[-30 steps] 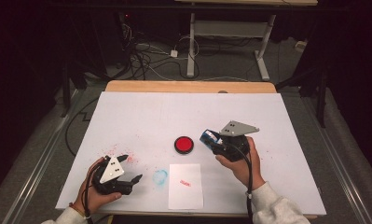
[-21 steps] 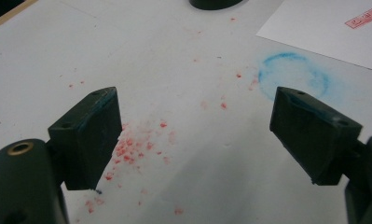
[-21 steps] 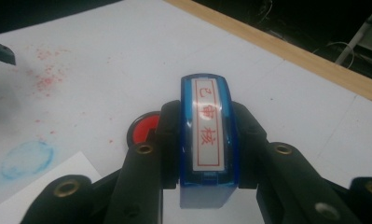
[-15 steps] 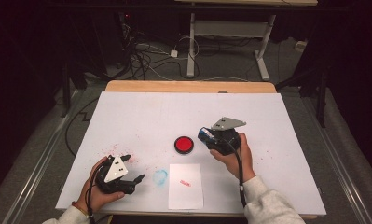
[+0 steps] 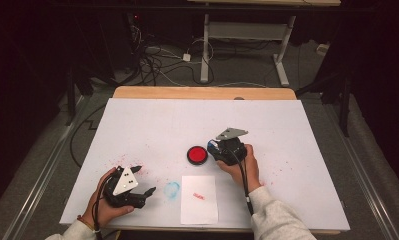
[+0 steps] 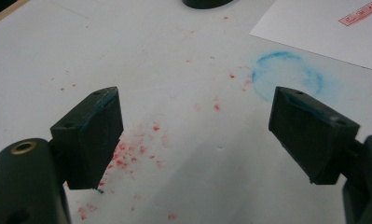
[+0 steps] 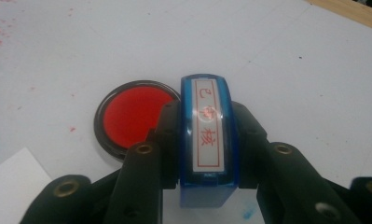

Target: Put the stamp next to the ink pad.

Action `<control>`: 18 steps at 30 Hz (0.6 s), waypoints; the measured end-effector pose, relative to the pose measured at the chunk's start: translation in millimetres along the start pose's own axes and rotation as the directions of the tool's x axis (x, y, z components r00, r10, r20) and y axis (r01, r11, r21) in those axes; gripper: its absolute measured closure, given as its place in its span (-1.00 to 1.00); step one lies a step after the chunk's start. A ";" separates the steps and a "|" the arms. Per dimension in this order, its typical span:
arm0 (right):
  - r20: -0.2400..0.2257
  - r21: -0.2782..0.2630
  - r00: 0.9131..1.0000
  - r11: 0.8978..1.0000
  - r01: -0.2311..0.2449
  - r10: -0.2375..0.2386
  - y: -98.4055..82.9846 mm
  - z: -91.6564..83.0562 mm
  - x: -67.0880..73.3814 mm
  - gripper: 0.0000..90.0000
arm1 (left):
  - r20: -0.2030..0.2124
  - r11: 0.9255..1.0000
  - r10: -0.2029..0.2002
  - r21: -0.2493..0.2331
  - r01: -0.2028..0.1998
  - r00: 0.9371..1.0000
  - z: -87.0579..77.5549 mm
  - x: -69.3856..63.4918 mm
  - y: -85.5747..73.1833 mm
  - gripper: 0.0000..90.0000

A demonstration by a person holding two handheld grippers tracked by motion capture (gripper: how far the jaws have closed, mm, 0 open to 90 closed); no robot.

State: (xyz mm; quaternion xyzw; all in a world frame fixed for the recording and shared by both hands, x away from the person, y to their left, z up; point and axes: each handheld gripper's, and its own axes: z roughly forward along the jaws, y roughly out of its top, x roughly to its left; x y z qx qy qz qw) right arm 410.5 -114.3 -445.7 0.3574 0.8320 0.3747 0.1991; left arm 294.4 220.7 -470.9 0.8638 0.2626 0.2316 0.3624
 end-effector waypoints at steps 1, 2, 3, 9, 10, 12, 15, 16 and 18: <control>0.004 0.001 1.000 1.000 -0.012 0.012 -0.7 1.5 -0.6 0.54 | 0.001 1.000 0.000 0.001 0.000 1.000 0.3 -0.1 0.2 -0.62; 0.003 0.000 1.000 1.000 -0.014 0.014 -1.2 3.2 -1.5 0.54 | 0.002 1.000 0.000 0.001 0.000 1.000 0.6 -0.1 0.3 -0.62; 0.006 0.002 1.000 1.000 -0.013 0.013 -1.6 4.5 -1.8 0.54 | 0.003 1.000 0.000 0.002 0.000 1.000 0.9 -0.3 0.4 -0.62; 0.020 0.012 0.999 0.999 -0.037 0.037 -4.4 8.4 -4.2 0.54 | 0.008 1.000 0.001 0.005 -0.001 1.000 1.9 -0.4 0.3 -0.62; 0.018 0.008 0.999 1.000 -0.029 0.028 -4.9 9.6 -5.5 0.54 | 0.009 1.000 0.002 0.005 -0.002 1.000 1.8 -0.4 0.2 -0.62; 0.019 0.013 0.999 0.999 -0.033 0.032 -6.3 10.9 -6.7 0.54 | 0.011 1.000 0.000 0.006 0.000 1.000 1.9 -0.4 0.1 -0.62; 0.020 0.017 0.999 0.999 -0.038 0.038 -7.6 11.9 -7.2 0.54 | 0.012 1.000 -0.002 0.006 0.002 1.000 2.1 -0.4 0.1 -0.62; 0.019 0.021 0.999 0.999 -0.045 0.044 -7.9 12.0 -6.9 0.54 | 0.012 1.000 -0.001 0.006 0.001 1.000 2.2 -0.4 0.1 -0.62; 0.014 0.020 0.999 0.999 -0.040 0.040 -8.6 13.1 -7.4 0.54 | 0.013 1.000 0.000 0.008 0.000 1.000 2.3 -0.8 0.2 -0.62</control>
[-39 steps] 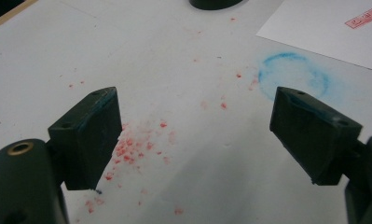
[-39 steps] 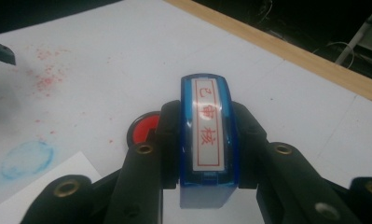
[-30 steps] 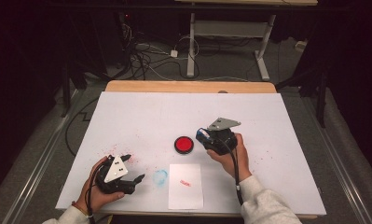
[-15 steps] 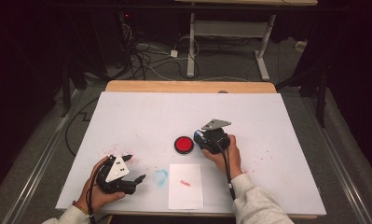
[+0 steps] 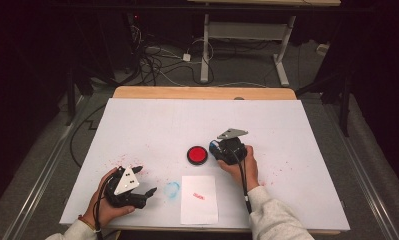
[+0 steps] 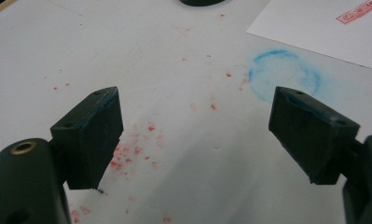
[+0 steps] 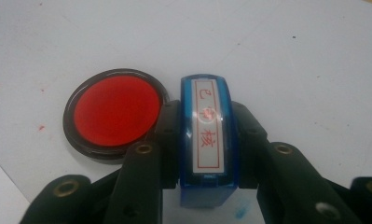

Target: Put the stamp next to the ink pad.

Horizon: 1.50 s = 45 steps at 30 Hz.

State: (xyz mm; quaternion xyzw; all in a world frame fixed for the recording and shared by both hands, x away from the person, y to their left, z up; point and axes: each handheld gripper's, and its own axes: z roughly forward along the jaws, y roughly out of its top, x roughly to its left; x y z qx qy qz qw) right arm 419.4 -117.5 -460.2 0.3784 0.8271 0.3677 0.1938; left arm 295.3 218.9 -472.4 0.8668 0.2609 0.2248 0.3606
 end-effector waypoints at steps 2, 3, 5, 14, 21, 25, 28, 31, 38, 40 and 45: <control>-0.004 0.003 1.000 1.000 -0.002 0.002 -1.1 1.1 0.4 0.54 | -0.001 1.000 -0.001 -0.001 0.001 1.000 0.0 0.0 0.1 -0.62; -0.005 0.003 1.000 1.000 -0.004 0.004 -1.6 1.5 1.0 0.54 | -0.001 1.000 -0.001 -0.001 0.001 1.000 0.1 0.1 0.1 -0.62; -0.003 0.003 1.000 1.000 -0.004 0.004 -1.8 1.6 1.0 0.54 | -0.002 1.000 -0.001 -0.001 0.001 1.000 0.1 0.2 0.1 -0.62; -0.017 -0.007 1.000 1.000 -0.019 0.019 -4.1 2.8 -0.7 0.54 | -0.007 1.000 -0.002 -0.007 0.002 1.000 -1.0 0.6 0.4 -0.62; -0.016 -0.009 1.000 1.000 -0.017 0.017 -5.3 3.2 -0.7 0.54 | -0.005 1.000 0.000 -0.005 0.000 1.000 -0.6 0.4 0.6 -0.62; -0.016 -0.005 1.000 1.000 -0.008 0.008 -5.1 3.1 0.2 0.55 | -0.006 1.000 -0.001 -0.004 0.001 1.000 -0.9 0.0 0.6 -0.62; -0.017 -0.006 1.000 1.000 -0.013 0.012 -5.3 3.3 -0.1 0.54 | -0.006 1.000 -0.001 -0.003 0.001 1.000 -0.9 0.1 0.6 -0.62; -0.014 -0.001 1.000 1.000 -0.017 0.017 -5.4 3.2 -0.1 0.53 | -0.005 1.000 -0.001 -0.002 0.001 1.000 -0.7 0.1 0.5 -0.62; -0.008 -0.019 1.000 1.000 -0.010 0.010 -4.0 -0.4 -2.1 0.35 | -0.004 1.000 0.002 0.003 -0.002 1.000 -0.2 0.2 0.5 -0.62; -0.001 -0.024 1.000 1.000 -0.012 0.012 -3.1 -2.6 -2.5 0.26 | -0.002 1.000 0.002 0.003 -0.002 1.000 0.0 0.0 0.6 -0.62; 0.002 -0.037 1.000 0.999 -0.006 0.006 -0.4 -7.0 -4.0 0.07 | -0.002 1.000 0.004 0.003 -0.004 1.000 0.2 0.0 0.9 -0.62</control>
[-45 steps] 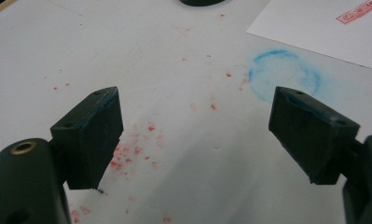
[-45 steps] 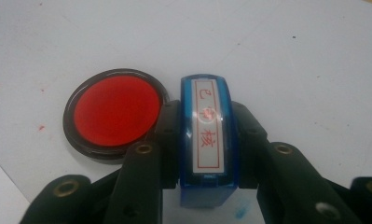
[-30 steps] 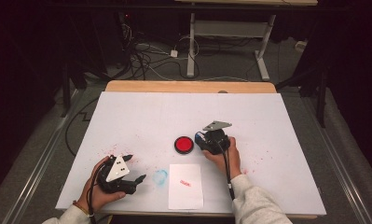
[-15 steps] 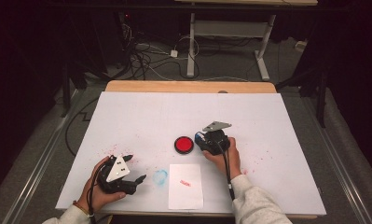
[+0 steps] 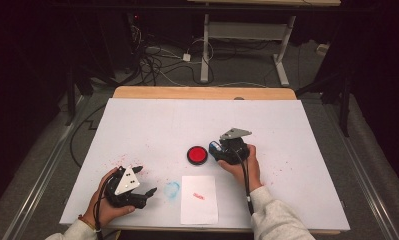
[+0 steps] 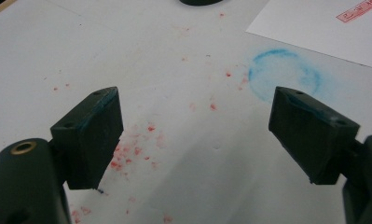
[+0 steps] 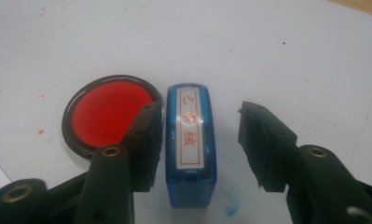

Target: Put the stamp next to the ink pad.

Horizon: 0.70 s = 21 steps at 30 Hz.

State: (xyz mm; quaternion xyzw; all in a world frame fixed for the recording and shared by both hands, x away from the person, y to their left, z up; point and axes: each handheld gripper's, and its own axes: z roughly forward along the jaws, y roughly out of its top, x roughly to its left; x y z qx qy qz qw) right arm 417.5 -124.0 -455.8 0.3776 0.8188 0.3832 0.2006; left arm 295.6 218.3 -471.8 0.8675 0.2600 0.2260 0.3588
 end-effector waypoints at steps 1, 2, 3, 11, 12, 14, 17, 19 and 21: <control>0.006 -0.002 1.000 1.000 0.003 -0.003 0.9 -1.2 0.7 0.04 | 0.000 1.000 0.000 0.001 0.000 1.000 0.2 0.1 0.0 -0.62; 0.010 -0.009 1.000 1.000 0.014 -0.014 1.9 -2.1 0.7 0.01 | 0.000 1.000 0.002 0.001 -0.002 1.000 0.3 0.1 0.0 -0.62; 0.012 -0.013 1.000 1.000 0.019 -0.019 2.8 -3.0 1.1 -0.03 | 0.001 1.000 0.002 0.001 -0.002 1.000 0.4 0.0 0.0 -0.62; 0.051 -0.061 0.997 0.996 0.060 -0.057 8.8 -12.9 1.6 -0.32 | 0.003 1.000 0.002 0.007 -0.002 1.000 1.0 0.1 -0.3 -0.62; 0.070 -0.067 0.996 0.996 0.063 -0.058 9.1 -14.0 1.8 -0.42 | 0.004 1.000 0.003 0.008 -0.003 1.000 1.1 0.0 -0.3 -0.62; 0.071 -0.087 0.996 0.995 0.058 -0.052 9.8 -16.3 1.5 -0.46 | 0.005 1.000 0.003 0.010 -0.003 1.000 1.4 -0.3 -0.3 -0.62; 0.124 -0.089 0.990 0.993 0.074 -0.063 12.0 -18.8 4.1 -0.52 | 0.005 1.000 0.004 0.014 -0.005 1.000 1.7 -0.3 -0.2 -0.62; 0.119 -0.101 0.989 0.990 0.096 -0.084 13.3 -21.3 5.9 -0.54 | 0.004 1.000 0.003 0.017 -0.003 1.000 1.9 0.0 -0.3 -0.62; 0.113 -0.125 0.989 0.986 0.108 -0.094 14.8 -24.5 7.5 -0.56 | 0.003 1.000 0.004 0.018 -0.004 1.000 2.0 0.0 -0.3 -0.62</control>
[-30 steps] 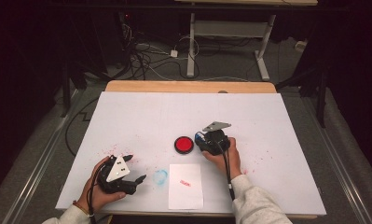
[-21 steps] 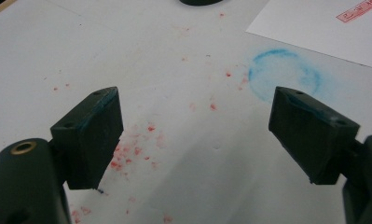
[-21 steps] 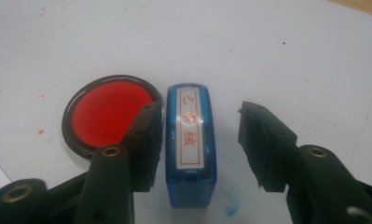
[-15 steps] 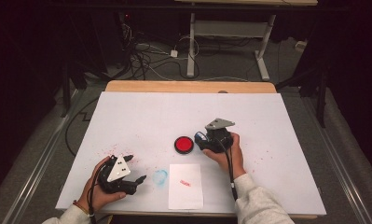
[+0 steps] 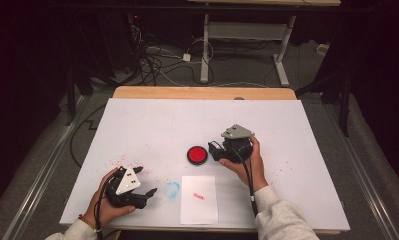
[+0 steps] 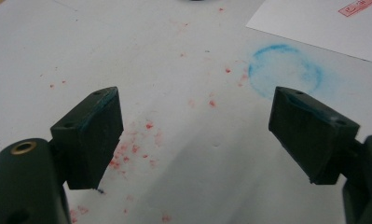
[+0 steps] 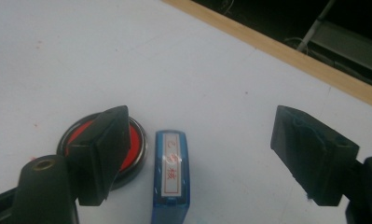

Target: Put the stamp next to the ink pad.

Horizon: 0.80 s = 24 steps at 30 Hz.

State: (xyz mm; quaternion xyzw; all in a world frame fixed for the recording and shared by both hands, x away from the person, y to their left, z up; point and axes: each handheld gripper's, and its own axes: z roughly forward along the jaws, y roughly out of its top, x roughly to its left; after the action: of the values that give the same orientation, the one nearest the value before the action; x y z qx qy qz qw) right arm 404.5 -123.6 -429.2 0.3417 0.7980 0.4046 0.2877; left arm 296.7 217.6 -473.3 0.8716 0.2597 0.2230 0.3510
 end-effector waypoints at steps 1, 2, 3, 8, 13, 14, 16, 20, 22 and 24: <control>-0.001 -0.013 1.000 1.000 0.002 -0.002 0.8 -1.4 0.7 -0.56 | 0.001 1.000 0.000 -0.001 0.000 1.000 0.0 0.0 0.0 -0.62; -0.007 -0.023 1.000 1.000 0.003 -0.004 1.5 -2.7 0.9 -0.56 | 0.002 1.000 0.001 0.000 -0.001 1.000 -0.1 0.0 0.0 -0.62; -0.007 -0.030 1.000 1.000 0.005 -0.005 2.1 -3.8 1.0 -0.56 | 0.001 1.000 0.002 0.003 -0.002 1.000 0.1 -0.2 -0.1 -0.62; -0.015 -0.048 1.000 0.999 0.013 -0.014 4.8 -10.4 0.3 -0.56 | -0.003 1.000 -0.002 0.000 0.002 1.000 -0.8 0.5 -0.3 -0.62; -0.004 -0.067 1.000 0.998 0.020 -0.020 7.6 -18.1 0.4 -0.54 | -0.006 1.000 -0.004 -0.002 0.004 1.000 -1.0 0.9 -0.4 -0.62; -0.005 -0.068 1.000 0.997 0.028 -0.028 8.0 -19.3 0.4 -0.54 | -0.006 1.000 -0.004 -0.003 0.004 1.000 -1.2 0.9 -0.3 -0.62; -0.008 -0.068 0.999 0.997 0.034 -0.034 8.7 -21.7 0.9 -0.54 | -0.006 1.000 -0.003 -0.003 0.003 1.000 -1.1 0.9 -0.2 -0.62; -0.003 -0.075 0.999 0.996 0.048 -0.048 10.0 -26.3 0.7 -0.54 | -0.006 1.000 -0.001 0.001 0.001 1.000 -0.8 0.9 -0.3 -0.62; 0.001 -0.079 0.999 0.996 0.049 -0.049 10.2 -28.8 0.3 -0.55 | -0.005 1.000 -0.001 0.001 0.001 1.000 -1.0 0.9 -0.4 -0.62; 0.001 -0.081 0.999 0.995 0.054 -0.054 10.3 -31.5 -0.3 -0.55 | -0.006 1.000 -0.002 0.001 0.002 1.000 -1.1 1.1 -0.5 -0.62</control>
State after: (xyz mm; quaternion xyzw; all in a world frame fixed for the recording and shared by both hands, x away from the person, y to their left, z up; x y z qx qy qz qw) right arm 384.7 -133.5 -404.5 0.3078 0.7900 0.4288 0.3118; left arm 296.7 219.0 -472.7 0.8707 0.2615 0.2255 0.3501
